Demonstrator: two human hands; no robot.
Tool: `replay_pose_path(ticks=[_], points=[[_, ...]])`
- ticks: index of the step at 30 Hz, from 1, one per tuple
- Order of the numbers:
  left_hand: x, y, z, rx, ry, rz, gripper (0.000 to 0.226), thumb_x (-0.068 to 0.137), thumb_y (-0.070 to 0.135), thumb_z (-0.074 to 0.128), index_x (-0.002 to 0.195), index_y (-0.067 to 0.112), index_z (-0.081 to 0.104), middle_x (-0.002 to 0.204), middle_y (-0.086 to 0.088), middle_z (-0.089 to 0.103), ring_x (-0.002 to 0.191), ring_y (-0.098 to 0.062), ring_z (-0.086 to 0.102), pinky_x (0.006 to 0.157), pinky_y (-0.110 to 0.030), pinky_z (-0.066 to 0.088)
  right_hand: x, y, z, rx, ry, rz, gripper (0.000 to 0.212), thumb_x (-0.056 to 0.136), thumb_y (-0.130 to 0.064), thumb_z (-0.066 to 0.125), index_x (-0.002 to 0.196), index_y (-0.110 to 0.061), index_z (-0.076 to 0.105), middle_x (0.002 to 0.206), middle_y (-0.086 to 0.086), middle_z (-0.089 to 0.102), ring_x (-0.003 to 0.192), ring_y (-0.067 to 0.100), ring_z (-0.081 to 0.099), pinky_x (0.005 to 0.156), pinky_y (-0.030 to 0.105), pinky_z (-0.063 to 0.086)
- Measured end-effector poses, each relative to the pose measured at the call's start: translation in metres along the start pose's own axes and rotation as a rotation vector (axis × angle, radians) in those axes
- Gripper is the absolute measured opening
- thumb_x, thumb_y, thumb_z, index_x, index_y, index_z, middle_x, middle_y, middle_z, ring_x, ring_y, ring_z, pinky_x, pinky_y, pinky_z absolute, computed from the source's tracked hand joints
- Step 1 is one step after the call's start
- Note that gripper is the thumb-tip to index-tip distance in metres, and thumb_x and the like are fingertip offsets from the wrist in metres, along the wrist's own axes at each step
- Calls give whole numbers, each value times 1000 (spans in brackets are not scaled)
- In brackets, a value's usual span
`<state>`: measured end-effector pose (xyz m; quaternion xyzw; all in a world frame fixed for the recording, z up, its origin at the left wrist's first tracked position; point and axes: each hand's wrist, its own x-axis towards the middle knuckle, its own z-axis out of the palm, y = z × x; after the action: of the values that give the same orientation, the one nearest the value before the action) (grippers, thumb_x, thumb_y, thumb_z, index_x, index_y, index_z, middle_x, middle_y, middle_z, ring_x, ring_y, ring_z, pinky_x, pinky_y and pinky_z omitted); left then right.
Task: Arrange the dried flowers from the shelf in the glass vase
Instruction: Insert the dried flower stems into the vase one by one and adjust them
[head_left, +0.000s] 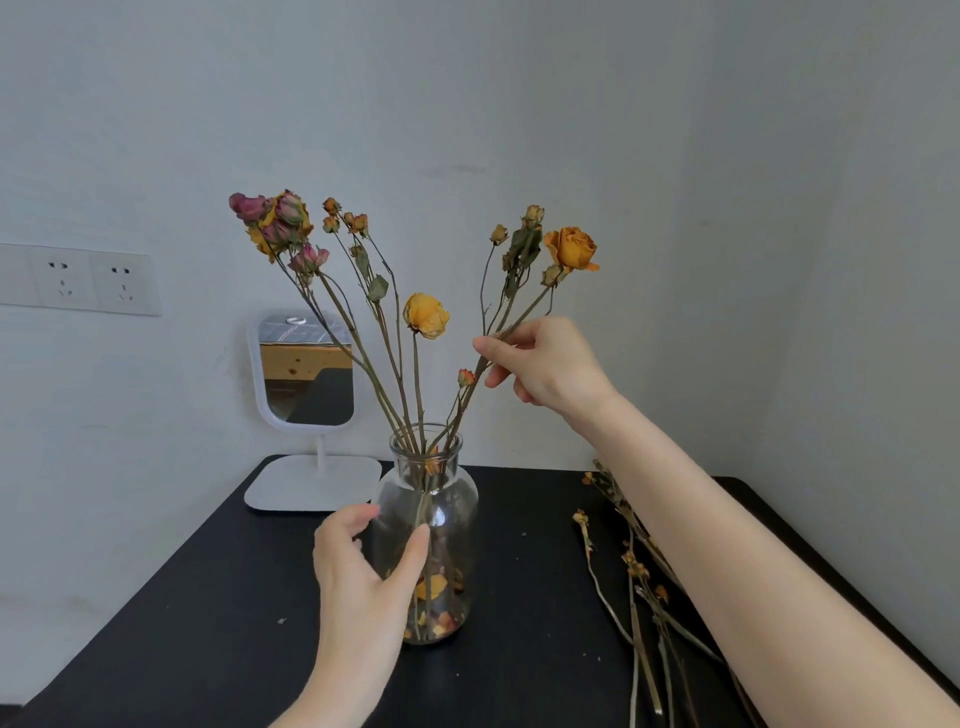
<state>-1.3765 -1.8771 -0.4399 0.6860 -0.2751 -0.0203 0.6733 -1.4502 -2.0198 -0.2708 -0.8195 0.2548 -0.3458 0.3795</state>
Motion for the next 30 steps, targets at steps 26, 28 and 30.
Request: replay_pose_path(ticks=[26, 28, 30], points=[[-39, -10, 148, 588, -761, -50, 24, 87, 42, 58, 80, 21, 68, 81, 4, 65, 79, -14, 61, 73, -31, 50, -100, 211, -83, -311, -221, 643, 13, 90, -22, 61, 96, -13, 68, 69, -2, 66, 46, 5, 46, 40, 15, 36], [-42, -10, 159, 616, -769, -78, 29, 84, 48, 60, 67, 25, 63, 69, 7, 61, 68, -11, 58, 60, -26, 44, -105, 214, -83, -348, -254, 669, 10, 90, -24, 61, 89, -16, 67, 66, -2, 65, 42, 5, 42, 38, 14, 35], [-44, -11, 166, 670, -754, -99, 35, 79, 56, 61, 61, 26, 59, 65, 10, 59, 65, -10, 58, 56, -24, 41, -110, 214, -82, -377, -302, 690, 15, 89, -28, 61, 85, -15, 68, 61, -2, 63, 38, 5, 40, 37, 14, 35]])
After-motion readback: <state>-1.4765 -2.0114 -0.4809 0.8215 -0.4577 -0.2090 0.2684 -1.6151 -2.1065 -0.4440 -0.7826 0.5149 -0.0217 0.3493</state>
